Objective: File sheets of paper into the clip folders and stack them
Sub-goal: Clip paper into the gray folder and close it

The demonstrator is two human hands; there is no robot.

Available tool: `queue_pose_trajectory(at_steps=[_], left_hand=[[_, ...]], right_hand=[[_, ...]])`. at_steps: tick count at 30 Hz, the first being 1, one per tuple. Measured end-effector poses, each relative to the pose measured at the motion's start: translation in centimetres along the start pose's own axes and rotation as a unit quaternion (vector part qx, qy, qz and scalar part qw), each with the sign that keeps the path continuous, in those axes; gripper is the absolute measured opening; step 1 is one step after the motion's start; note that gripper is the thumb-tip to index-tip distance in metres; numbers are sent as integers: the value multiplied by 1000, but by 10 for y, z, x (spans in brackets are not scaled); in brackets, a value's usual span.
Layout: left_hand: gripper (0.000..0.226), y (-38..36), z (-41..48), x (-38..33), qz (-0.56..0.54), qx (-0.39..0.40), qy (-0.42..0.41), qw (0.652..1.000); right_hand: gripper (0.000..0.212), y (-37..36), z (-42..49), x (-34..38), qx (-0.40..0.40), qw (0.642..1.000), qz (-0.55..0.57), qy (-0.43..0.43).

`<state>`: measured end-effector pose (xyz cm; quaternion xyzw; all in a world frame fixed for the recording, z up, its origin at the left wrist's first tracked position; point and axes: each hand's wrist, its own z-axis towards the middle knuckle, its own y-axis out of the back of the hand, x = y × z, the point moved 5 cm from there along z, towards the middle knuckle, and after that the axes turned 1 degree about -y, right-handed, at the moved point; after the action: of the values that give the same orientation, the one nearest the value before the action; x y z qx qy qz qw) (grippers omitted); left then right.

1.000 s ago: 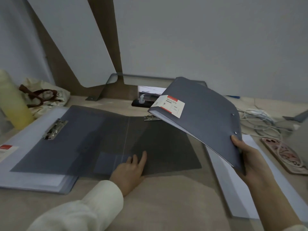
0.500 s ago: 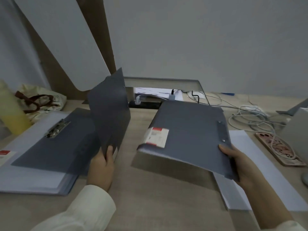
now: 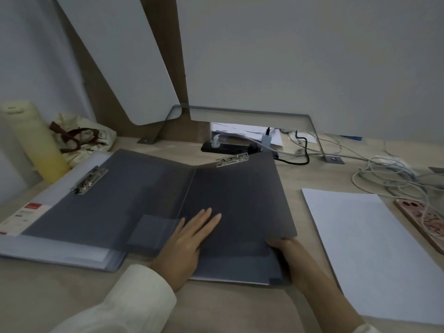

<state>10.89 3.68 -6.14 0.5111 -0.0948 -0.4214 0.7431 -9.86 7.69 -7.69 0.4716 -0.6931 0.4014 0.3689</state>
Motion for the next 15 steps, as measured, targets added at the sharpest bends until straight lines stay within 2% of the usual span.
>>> queue_pose_trajectory(at_steps=[1,4,9,12,15], left_hand=[[102,-3,-2,0,8,13,-13,1000],[102,-10,-8,3,29,47,-34,998],[106,-17,-15,17,72,73,-8,995],[109,-15,-17,21,78,76,0,994],[124,-16,-23,23,90,90,-4,992]], right_hand=[[8,-4,0,-1,3,1000,2,-1],[18,-12,2,-3,4,999,33,6],[22,-22,7,-2,45,993,107,-17],[27,-13,9,-2,37,985,160,-46],[54,-6,9,-1,72,968,228,-75]])
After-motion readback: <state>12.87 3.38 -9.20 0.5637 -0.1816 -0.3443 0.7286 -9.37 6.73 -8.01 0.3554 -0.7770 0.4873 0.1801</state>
